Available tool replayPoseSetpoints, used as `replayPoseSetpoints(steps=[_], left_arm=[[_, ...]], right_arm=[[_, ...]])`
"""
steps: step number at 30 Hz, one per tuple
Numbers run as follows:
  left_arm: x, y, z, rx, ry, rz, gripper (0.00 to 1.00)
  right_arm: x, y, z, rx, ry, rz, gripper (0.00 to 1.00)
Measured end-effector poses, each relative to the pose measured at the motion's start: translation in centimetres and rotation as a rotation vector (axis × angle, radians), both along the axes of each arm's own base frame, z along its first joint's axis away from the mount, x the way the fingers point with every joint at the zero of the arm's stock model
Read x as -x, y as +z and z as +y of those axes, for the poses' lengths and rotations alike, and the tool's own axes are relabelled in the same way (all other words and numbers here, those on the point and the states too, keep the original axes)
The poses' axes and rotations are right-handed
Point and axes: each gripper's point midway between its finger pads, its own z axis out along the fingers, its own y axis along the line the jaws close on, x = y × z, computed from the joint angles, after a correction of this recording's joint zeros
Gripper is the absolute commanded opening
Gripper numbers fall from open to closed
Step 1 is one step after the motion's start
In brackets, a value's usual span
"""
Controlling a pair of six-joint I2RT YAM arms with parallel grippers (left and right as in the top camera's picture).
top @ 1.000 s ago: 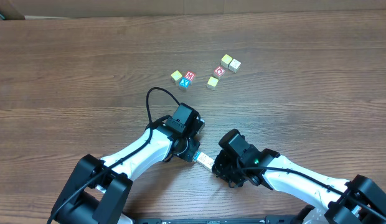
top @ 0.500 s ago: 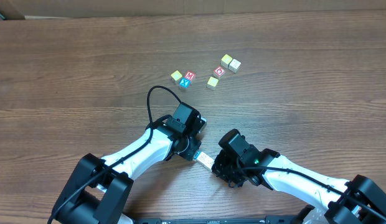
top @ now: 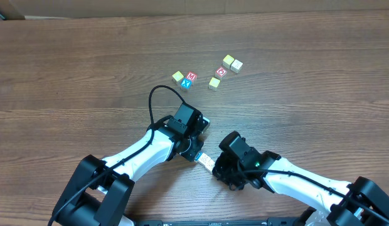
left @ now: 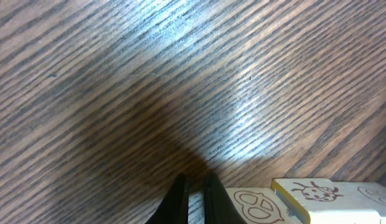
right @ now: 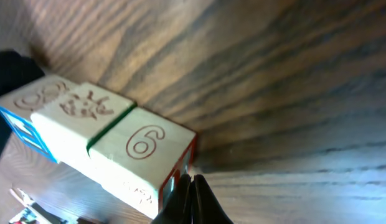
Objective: Flip 5 blocks
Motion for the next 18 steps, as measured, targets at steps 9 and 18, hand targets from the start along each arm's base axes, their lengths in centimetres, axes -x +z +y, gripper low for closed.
replayPoseSetpoints(steps=[9, 18], left_arm=[[-0.09, 0.01, 0.02, -0.002, -0.002, -0.005, 0.04], [0.00, -0.02, 0.08, -0.008, -0.019, -0.006, 0.04]], right_arm=[[0.90, 0.17, 1.04, -0.013, 0.019, 0.001, 0.04], [0.79, -0.24, 0.35, 0.028, -0.004, -0.005, 0.04]])
